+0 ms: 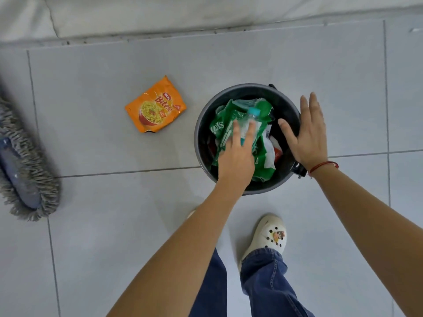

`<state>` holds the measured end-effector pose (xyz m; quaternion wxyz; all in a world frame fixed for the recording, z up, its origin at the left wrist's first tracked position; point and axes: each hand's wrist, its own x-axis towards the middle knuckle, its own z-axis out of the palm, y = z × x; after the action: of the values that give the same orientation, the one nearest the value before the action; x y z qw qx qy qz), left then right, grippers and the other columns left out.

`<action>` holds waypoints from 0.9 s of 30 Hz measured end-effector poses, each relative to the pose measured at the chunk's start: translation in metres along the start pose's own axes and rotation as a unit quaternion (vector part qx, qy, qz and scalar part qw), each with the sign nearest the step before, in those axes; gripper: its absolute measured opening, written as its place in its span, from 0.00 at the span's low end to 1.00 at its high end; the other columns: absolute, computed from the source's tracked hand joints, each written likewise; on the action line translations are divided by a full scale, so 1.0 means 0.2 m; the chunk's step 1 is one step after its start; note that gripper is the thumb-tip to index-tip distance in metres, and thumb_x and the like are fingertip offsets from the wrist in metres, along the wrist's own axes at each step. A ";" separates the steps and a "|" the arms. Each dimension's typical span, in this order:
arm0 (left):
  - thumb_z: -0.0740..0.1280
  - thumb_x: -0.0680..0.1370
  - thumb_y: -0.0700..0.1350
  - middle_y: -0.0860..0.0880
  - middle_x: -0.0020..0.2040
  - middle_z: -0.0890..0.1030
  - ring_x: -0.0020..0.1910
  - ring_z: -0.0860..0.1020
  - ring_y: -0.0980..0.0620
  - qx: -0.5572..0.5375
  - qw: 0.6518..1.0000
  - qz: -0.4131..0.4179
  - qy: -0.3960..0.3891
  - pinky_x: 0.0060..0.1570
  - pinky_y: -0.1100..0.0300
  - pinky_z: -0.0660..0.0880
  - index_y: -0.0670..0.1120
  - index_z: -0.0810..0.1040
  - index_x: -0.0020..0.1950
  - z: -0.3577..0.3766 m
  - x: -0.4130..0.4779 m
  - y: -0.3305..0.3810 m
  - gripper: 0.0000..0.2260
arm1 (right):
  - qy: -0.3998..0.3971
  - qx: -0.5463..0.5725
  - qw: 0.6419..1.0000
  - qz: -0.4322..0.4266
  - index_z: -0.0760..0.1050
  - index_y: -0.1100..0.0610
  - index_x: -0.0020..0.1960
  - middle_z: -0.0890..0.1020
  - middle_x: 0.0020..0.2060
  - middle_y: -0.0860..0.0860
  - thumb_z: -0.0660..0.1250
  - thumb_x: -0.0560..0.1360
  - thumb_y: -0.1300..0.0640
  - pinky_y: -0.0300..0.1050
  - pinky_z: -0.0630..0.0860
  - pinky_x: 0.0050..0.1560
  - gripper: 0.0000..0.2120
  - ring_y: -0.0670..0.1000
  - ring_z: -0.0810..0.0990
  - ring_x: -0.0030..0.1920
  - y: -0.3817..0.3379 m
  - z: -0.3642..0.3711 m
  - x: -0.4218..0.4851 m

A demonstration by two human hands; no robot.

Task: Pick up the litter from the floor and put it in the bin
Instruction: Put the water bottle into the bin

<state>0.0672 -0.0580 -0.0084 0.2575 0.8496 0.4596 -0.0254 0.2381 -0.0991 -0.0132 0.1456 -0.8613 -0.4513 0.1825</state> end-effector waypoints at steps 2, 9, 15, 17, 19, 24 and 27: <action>0.62 0.77 0.38 0.38 0.78 0.47 0.71 0.63 0.39 0.015 0.996 -0.045 -0.073 0.51 0.52 0.77 0.53 0.38 0.77 0.07 0.05 -0.02 0.39 | 0.009 0.001 1.000 0.008 0.56 0.60 0.75 0.54 0.76 0.61 0.55 0.77 0.41 0.56 0.54 0.73 0.33 0.60 0.53 0.75 0.00 0.01 0.00; 0.61 0.79 0.45 0.37 0.74 0.63 0.68 0.68 0.41 -0.061 0.990 0.111 0.057 0.60 0.48 0.73 0.43 0.58 0.75 -0.14 0.06 -0.11 0.26 | 0.029 0.008 0.999 0.013 0.59 0.60 0.73 0.55 0.75 0.62 0.57 0.77 0.41 0.57 0.55 0.73 0.32 0.60 0.54 0.75 -0.01 0.02 0.00; 0.62 0.78 0.44 0.37 0.61 0.76 0.60 0.74 0.42 -0.048 0.974 0.098 0.198 0.59 0.50 0.70 0.38 0.76 0.60 -0.29 0.25 -0.58 0.14 | 0.040 0.005 0.999 0.028 0.60 0.60 0.73 0.56 0.75 0.62 0.56 0.76 0.39 0.58 0.55 0.73 0.34 0.61 0.55 0.75 -0.01 0.03 0.00; 0.60 0.79 0.46 0.37 0.63 0.75 0.61 0.73 0.39 -0.002 0.986 0.038 0.161 0.58 0.46 0.71 0.40 0.78 0.57 -0.24 0.32 -0.80 0.13 | 0.046 0.005 0.999 0.025 0.60 0.59 0.73 0.56 0.75 0.62 0.55 0.75 0.38 0.58 0.56 0.73 0.34 0.61 0.55 0.74 -0.01 0.04 0.00; 0.59 0.80 0.47 0.38 0.65 0.73 0.64 0.71 0.39 0.003 0.995 -0.004 0.103 0.60 0.44 0.70 0.41 0.78 0.58 -0.16 0.37 -0.95 0.14 | 0.049 0.007 0.999 0.019 0.60 0.59 0.73 0.56 0.75 0.62 0.55 0.75 0.38 0.57 0.55 0.73 0.34 0.60 0.55 0.75 0.00 0.04 0.00; 0.63 0.78 0.48 0.39 0.77 0.55 0.75 0.52 0.39 0.093 0.980 -0.162 -0.069 0.69 0.41 0.60 0.45 0.63 0.73 0.05 0.45 -1.10 0.24 | 0.056 0.005 0.998 0.001 0.60 0.59 0.73 0.57 0.75 0.62 0.56 0.74 0.38 0.56 0.55 0.73 0.35 0.60 0.55 0.75 0.01 0.05 0.00; 0.65 0.77 0.47 0.41 0.78 0.48 0.76 0.49 0.39 0.091 0.958 -0.213 -0.167 0.70 0.41 0.58 0.45 0.49 0.77 0.17 0.42 -1.15 0.34 | 0.059 -0.014 0.998 -0.013 0.59 0.59 0.73 0.58 0.75 0.62 0.55 0.74 0.37 0.55 0.55 0.72 0.36 0.60 0.55 0.75 0.01 0.05 0.00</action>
<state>-0.0606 0.0941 -0.1568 0.2405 0.7355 0.5764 -0.2626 0.2338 -0.0996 -0.0231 0.1626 -0.8666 -0.4555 0.1229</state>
